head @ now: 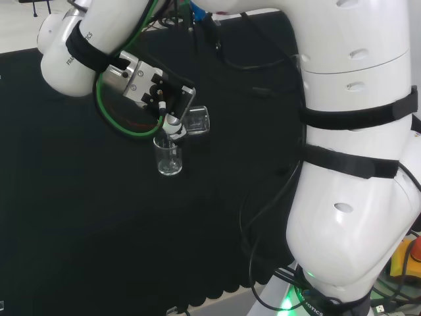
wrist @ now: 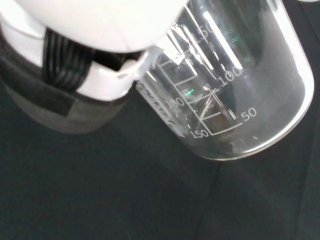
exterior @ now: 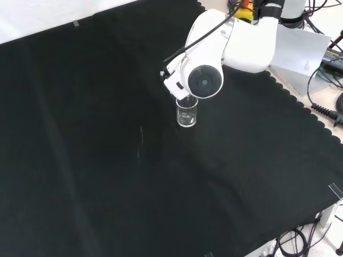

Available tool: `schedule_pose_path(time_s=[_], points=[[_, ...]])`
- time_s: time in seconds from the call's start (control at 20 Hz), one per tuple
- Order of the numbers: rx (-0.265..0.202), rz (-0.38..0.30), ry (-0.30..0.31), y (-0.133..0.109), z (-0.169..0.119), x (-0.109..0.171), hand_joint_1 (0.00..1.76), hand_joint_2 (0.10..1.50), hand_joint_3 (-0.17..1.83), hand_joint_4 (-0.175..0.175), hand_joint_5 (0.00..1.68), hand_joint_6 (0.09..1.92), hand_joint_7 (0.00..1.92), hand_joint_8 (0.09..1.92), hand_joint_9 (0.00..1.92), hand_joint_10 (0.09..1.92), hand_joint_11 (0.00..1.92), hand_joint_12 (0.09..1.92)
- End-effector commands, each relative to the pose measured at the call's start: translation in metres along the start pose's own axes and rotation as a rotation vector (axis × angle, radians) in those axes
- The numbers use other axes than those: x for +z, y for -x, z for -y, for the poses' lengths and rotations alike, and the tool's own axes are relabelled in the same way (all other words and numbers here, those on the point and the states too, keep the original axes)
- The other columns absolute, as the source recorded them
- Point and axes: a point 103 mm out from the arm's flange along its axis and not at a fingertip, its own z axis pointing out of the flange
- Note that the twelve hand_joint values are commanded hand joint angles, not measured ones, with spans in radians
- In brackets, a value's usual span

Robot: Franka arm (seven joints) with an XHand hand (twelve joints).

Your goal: Pour the water from the handheld beaker into the one on the table.

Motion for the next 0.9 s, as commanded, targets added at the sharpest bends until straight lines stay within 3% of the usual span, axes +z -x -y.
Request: schedule_pose_path(time_s=[0.05,0.9], points=[[0.002,0.007,-0.006,-0.0004,0.0,-0.0007,1.15,0.6,0.84,0.018,1.18,0.92,1.5,0.84,1.62,0.71,1.26,0.71],[0.008,0.03,-0.024,-0.0026,0.0018,-0.0047,1.15,0.6,0.85,0.018,1.18,0.93,1.5,0.84,1.61,0.71,1.26,0.71]])
